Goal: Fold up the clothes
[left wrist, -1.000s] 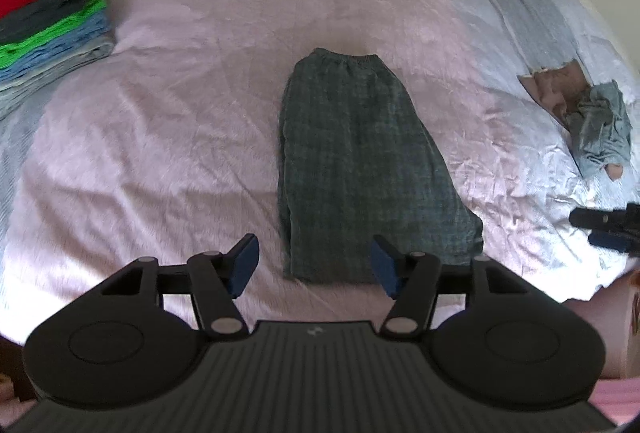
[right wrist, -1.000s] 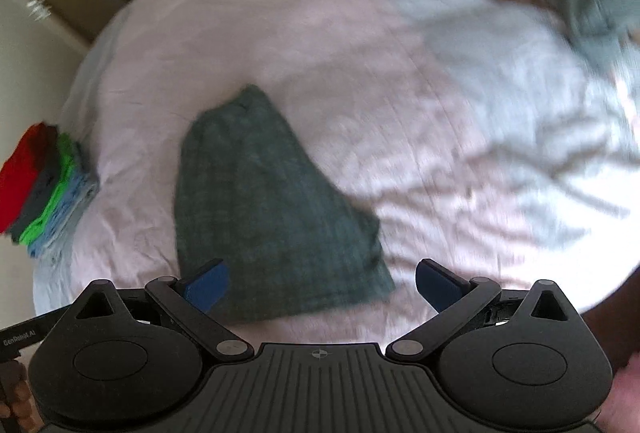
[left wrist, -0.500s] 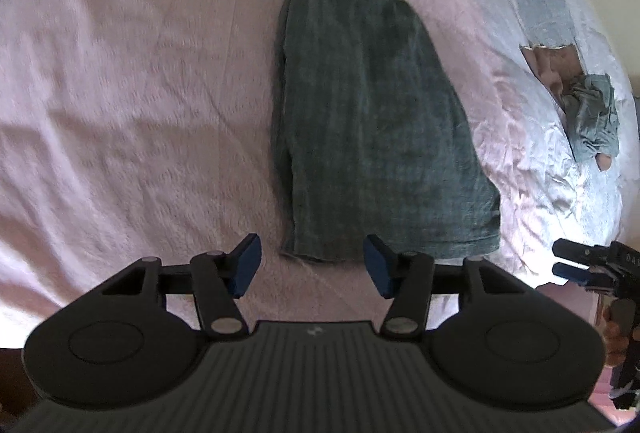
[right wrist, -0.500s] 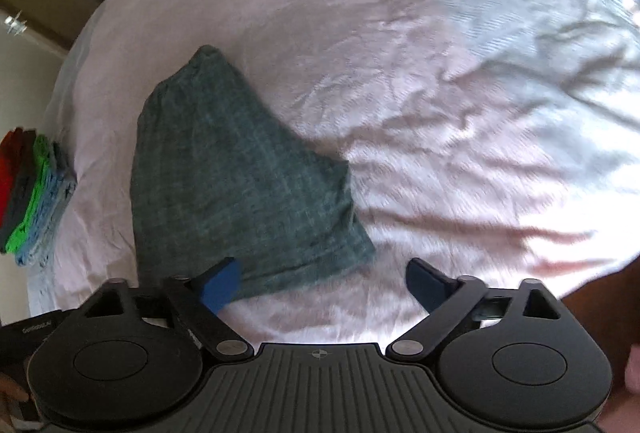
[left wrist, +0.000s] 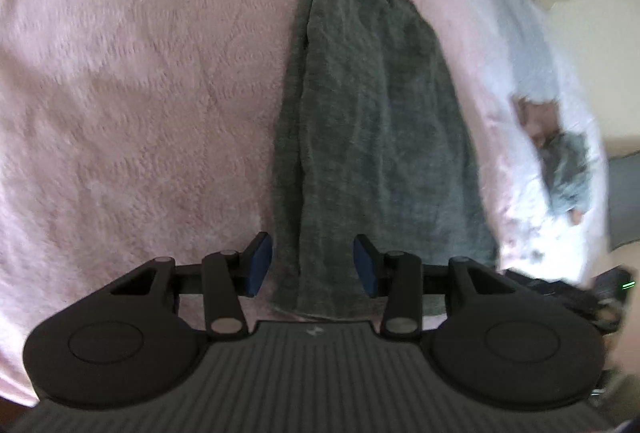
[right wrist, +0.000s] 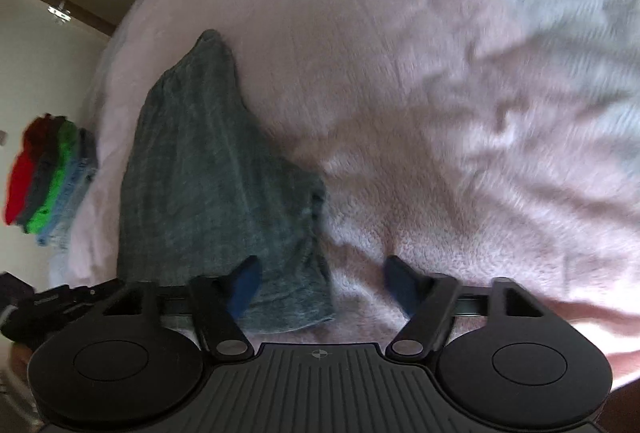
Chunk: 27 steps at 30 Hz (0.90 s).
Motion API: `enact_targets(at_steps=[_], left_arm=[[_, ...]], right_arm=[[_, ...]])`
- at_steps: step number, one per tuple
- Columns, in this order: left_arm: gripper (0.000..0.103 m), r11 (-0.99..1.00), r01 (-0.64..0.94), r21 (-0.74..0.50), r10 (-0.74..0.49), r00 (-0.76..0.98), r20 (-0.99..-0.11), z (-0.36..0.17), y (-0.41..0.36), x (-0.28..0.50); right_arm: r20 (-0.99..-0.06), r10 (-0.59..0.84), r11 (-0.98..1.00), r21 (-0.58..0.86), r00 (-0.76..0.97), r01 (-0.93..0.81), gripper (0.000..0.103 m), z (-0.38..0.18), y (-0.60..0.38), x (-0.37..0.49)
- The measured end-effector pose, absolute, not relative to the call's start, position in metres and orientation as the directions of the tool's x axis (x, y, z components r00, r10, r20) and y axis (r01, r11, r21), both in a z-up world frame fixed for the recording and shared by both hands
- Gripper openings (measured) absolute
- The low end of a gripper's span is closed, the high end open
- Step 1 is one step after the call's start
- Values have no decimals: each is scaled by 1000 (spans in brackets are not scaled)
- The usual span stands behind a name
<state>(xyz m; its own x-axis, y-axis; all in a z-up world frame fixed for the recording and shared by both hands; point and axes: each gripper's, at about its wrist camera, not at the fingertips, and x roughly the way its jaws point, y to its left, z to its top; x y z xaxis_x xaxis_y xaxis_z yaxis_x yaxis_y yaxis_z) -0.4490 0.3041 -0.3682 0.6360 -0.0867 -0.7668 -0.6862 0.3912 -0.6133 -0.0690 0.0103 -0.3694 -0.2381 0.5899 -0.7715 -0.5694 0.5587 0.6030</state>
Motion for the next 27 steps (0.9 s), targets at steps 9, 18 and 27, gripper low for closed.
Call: enact_targets(at_steps=[9,18,27], left_arm=[[19,338,-650,-681,-120,688,-716,-388,309,-458],[5,361,-622,-695,-163,691,-704,-392,312,-458],[4,387,-565,-729,-150,741,-654,-361,297,-480]], right_arm=[[-635,638,397,756,-436,-520,69,-393,24,-54],[-608,625,389,786,-489,-480,6,-397,37,-52],[-595,664,387,792,-453,-472,5,-352,10,-63]])
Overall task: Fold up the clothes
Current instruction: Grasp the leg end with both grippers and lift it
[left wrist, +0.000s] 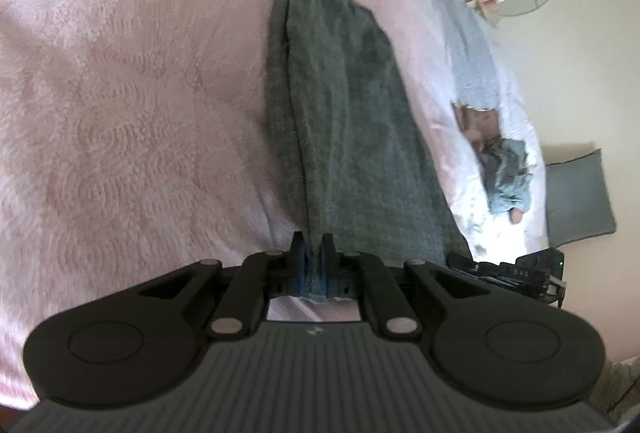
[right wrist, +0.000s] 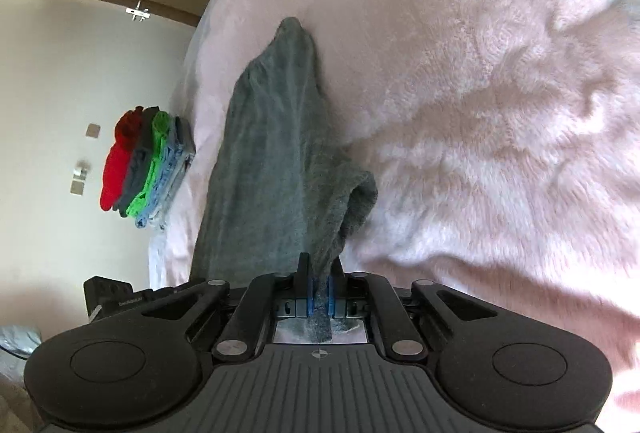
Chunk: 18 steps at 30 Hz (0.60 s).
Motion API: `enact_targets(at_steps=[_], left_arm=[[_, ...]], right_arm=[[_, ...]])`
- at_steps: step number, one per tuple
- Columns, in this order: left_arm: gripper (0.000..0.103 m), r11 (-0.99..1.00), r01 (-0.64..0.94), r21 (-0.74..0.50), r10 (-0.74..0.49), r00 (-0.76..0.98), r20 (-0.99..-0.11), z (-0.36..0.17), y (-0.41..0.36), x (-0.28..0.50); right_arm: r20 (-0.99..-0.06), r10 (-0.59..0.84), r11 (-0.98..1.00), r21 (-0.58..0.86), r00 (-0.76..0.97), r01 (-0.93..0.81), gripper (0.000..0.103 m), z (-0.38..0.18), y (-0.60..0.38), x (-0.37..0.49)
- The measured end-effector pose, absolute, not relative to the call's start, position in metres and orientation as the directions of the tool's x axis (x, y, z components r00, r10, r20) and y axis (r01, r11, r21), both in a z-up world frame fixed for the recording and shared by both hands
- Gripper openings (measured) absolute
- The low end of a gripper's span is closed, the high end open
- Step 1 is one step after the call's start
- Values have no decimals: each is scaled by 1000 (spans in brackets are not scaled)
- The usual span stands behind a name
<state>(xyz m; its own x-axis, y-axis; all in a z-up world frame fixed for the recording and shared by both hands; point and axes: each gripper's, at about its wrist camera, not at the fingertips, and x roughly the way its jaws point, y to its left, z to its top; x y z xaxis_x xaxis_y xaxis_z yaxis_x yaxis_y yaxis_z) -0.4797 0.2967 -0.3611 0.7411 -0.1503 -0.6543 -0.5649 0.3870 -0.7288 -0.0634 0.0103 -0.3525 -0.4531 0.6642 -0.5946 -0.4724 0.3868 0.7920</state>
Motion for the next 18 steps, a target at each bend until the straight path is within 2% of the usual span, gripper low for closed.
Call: enact_targets(at_steps=[9,12,18], left_arm=[[4,219,-632,-743,-206,715,-669,-363,235,-538],[4,167,-645,-745,-205,717,-666,-362,231,-548],[4,142,-608,-781,-186,759,-624,-335,258,-532]], right_arm=[[-652,565,526,757,-506,-388,5,-343,-37,-96],[-645,566,539,761,-514,-362,5,-333,-34,-94],[-572,644,478,819,-509,-316,5,-291,1,-67]])
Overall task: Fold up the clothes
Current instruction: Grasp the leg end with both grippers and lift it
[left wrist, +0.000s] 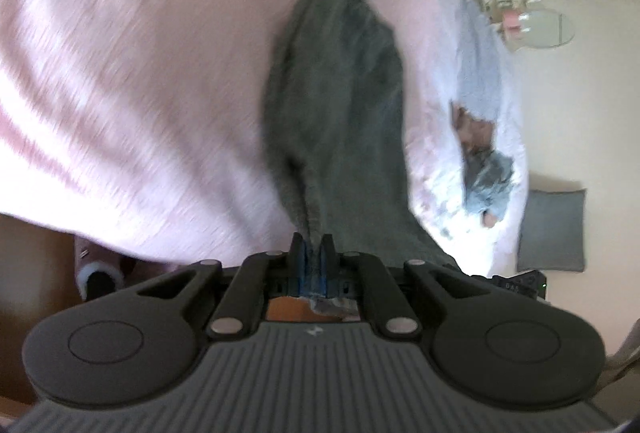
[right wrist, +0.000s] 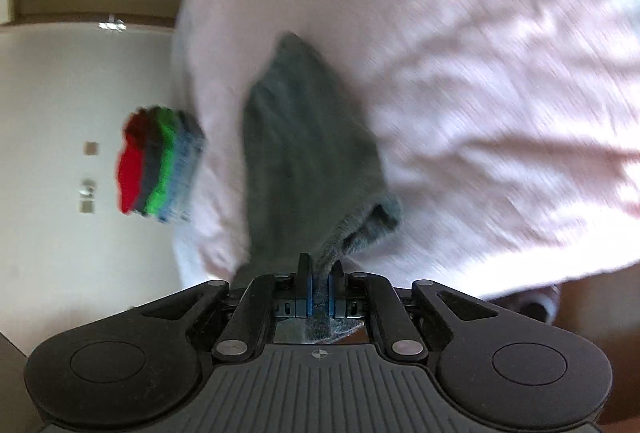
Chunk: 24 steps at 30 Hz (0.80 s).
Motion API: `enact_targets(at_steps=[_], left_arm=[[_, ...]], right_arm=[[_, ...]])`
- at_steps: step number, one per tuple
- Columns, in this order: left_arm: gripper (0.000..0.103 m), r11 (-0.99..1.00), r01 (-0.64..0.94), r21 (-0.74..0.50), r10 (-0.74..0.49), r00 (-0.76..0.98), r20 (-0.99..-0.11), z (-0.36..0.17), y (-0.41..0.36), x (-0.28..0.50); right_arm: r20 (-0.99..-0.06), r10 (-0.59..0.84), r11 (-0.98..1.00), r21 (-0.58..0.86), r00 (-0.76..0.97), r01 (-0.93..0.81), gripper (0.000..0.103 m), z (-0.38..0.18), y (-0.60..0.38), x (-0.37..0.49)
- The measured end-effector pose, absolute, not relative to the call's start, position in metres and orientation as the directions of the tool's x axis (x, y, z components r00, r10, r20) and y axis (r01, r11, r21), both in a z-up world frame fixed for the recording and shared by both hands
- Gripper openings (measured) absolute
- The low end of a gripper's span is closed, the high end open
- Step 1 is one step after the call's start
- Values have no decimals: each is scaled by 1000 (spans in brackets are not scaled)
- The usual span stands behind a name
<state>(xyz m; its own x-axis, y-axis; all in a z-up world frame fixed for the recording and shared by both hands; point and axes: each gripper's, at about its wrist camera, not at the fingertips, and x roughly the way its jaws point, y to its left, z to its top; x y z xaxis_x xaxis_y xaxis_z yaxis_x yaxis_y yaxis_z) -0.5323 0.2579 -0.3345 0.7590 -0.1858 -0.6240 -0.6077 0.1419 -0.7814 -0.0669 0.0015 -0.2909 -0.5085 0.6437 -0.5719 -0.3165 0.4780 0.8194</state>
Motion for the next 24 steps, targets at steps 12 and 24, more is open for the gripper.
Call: enact_targets(at_steps=[12,24], left_arm=[[5,-1,-543,-840,-67,838,-541,-339,380,-456],[49,-50,-652,-757,70,753,-654,-375,441,-438]], right_arm=[[-665,618,633,737,-419,-237,5,-318,135,12],[-689,706,580,697,-168,-421,77,-329,148,22]])
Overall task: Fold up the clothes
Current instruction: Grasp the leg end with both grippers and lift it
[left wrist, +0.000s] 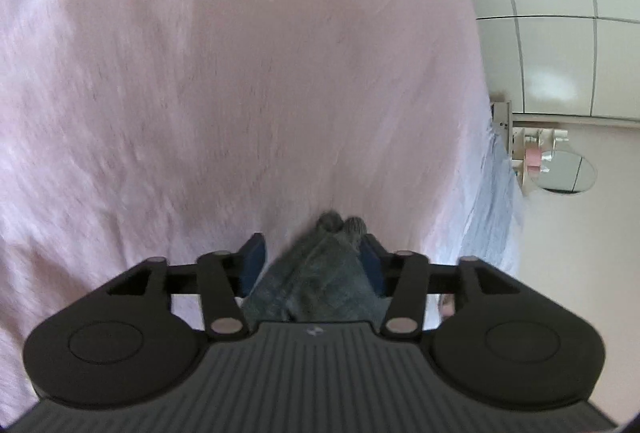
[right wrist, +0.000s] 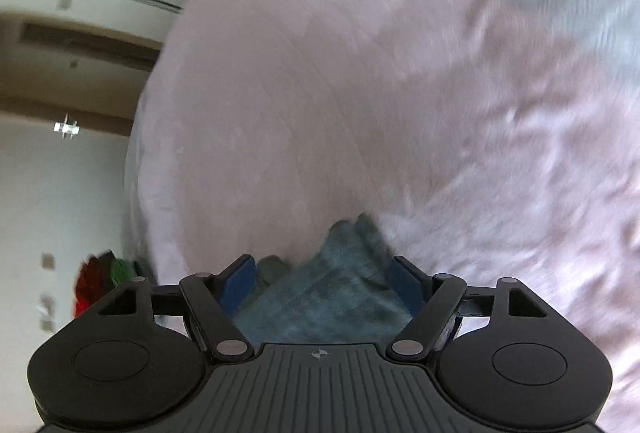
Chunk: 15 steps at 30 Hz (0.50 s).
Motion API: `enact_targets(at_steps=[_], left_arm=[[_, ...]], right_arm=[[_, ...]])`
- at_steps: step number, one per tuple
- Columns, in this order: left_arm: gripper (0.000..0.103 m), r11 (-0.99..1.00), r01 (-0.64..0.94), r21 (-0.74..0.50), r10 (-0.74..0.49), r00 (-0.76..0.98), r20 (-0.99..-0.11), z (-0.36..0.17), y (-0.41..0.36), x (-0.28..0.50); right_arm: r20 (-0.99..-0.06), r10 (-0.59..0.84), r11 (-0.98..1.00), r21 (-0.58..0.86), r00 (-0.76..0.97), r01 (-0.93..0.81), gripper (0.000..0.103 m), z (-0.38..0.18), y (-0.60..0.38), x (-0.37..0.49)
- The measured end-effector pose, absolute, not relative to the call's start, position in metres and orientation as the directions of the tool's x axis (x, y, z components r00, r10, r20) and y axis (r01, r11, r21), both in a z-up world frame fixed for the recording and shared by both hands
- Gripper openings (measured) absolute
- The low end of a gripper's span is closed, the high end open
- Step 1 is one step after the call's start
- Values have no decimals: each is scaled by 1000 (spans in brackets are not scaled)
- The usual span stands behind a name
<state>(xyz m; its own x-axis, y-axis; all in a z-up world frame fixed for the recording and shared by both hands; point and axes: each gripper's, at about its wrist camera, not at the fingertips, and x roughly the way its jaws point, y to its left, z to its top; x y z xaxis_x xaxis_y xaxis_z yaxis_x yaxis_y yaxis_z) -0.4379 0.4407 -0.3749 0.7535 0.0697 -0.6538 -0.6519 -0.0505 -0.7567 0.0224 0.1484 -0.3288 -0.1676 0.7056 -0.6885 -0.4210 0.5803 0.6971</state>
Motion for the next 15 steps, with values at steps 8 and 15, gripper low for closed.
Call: enact_targets(at_steps=[8,15], left_arm=[[51,250,-683,-686,41,715,-697,-351,420,-425],[50,253,-661,-706,35,736,-676,-379,433,-401]], right_arm=[[-776,615,496,521,-142,-694,76,-332,136,-5],[-740,649,439,555,-178,-706,76,-359,165,13]])
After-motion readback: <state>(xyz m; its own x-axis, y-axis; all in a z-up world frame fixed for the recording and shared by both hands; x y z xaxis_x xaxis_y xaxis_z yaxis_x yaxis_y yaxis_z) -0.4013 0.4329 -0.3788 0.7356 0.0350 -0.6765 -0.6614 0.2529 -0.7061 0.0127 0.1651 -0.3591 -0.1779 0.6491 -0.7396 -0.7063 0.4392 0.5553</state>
